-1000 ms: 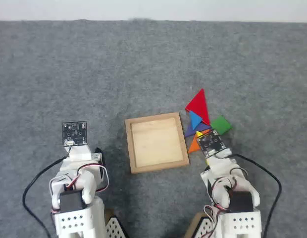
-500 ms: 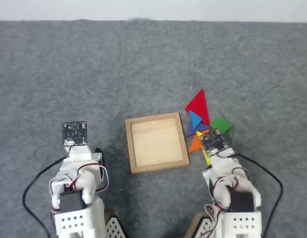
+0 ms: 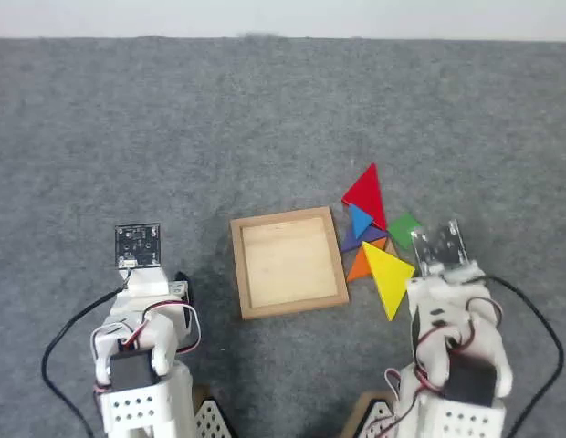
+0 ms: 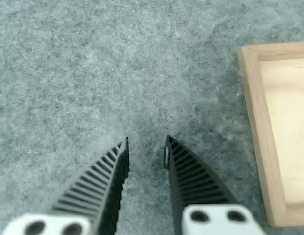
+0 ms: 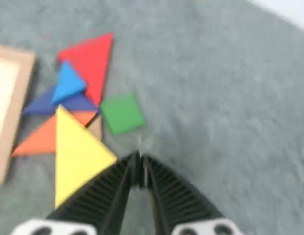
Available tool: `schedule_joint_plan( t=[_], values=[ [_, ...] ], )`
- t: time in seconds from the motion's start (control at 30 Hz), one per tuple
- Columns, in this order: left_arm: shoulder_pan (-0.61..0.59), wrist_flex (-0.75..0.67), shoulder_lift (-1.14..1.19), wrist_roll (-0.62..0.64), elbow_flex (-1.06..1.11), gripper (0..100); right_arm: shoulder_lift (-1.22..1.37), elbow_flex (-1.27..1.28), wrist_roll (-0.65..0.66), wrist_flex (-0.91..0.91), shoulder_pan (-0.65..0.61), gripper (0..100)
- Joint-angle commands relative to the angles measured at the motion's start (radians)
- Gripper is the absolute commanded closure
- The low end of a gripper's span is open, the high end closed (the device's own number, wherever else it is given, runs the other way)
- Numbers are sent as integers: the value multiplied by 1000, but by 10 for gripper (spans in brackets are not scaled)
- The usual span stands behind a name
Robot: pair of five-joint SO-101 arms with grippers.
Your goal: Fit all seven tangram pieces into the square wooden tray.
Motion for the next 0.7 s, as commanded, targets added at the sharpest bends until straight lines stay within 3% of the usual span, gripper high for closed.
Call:
schedule_joint_plan(
  t=[0.0, 0.2, 0.3, 0.5, 0.67],
  values=[
    [-6, 3, -9, -5, -5, 889, 383, -204, -46, -36, -102, 989],
    [-6, 3, -9, -5, -5, 889, 989, -474, -166, -99, -269, 980],
    [-6, 3, -9, -5, -5, 889, 1190, -528, -189, -148, -318, 907],
    [-6, 3, -9, -5, -5, 889, 1308, -480, -204, -219, -349, 736],
    [-6, 3, -9, -5, -5, 889, 1319, -445, -229, -246, -302, 679]
  ],
)
